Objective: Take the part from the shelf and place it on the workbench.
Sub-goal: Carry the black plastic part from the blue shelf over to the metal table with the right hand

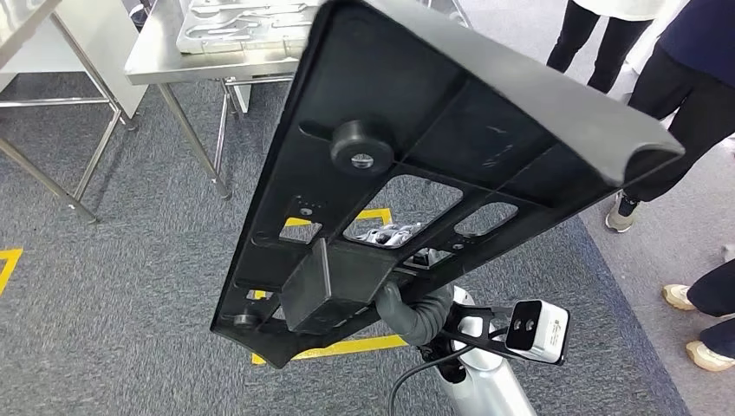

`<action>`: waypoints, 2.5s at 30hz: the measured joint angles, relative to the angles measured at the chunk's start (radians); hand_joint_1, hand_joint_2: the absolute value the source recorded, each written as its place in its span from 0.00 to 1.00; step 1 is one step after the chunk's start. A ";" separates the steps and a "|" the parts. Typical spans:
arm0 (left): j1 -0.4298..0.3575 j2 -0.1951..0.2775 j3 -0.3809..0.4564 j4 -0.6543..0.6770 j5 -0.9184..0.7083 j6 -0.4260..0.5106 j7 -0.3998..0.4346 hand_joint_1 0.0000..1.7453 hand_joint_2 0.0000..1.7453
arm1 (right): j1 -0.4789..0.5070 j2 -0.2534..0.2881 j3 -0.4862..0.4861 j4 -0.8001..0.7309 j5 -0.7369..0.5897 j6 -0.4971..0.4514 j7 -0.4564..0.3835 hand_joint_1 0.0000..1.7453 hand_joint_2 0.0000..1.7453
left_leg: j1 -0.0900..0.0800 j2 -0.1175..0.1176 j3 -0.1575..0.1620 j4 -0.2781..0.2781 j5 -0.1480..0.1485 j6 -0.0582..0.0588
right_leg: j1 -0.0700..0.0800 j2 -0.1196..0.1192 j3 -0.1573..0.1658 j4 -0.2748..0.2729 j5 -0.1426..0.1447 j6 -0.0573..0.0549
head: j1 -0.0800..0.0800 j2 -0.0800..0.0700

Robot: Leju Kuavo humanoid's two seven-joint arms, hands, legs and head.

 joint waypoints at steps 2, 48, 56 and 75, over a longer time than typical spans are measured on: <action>0.003 0.000 0.000 0.000 0.001 0.001 0.002 0.00 1.00 | 0.000 0.000 0.000 0.001 -0.002 0.000 0.000 1.00 1.00 | 0.001 0.000 -0.067 0.104 -0.020 -0.004 | 0.002 0.002 0.007 0.001 -0.009 -0.002 | 0.000 0.000; 0.009 0.002 0.018 0.001 -0.009 0.002 -0.007 0.00 1.00 | -0.002 -0.003 0.000 0.008 -0.019 -0.002 0.001 1.00 1.00 | -0.006 -0.009 0.068 -0.177 0.101 0.059 | 0.001 0.005 -0.140 0.309 -0.139 0.057 | 0.000 0.000; 0.006 0.001 0.018 0.001 -0.010 0.001 -0.007 0.00 1.00 | -0.002 -0.006 0.000 0.007 -0.019 -0.002 0.001 1.00 1.00 | -0.010 -0.010 0.126 -0.176 0.059 0.030 | 0.017 0.002 -0.057 0.022 0.021 0.015 | 0.000 0.000; 0.012 0.002 0.018 0.001 -0.024 -0.001 -0.016 0.00 1.00 | 0.032 -0.006 -0.018 -0.017 -0.005 0.018 0.001 1.00 1.00 | -0.006 -0.012 0.048 -0.173 0.118 0.061 | 0.007 0.006 0.013 0.093 -0.080 0.054 | 0.000 0.000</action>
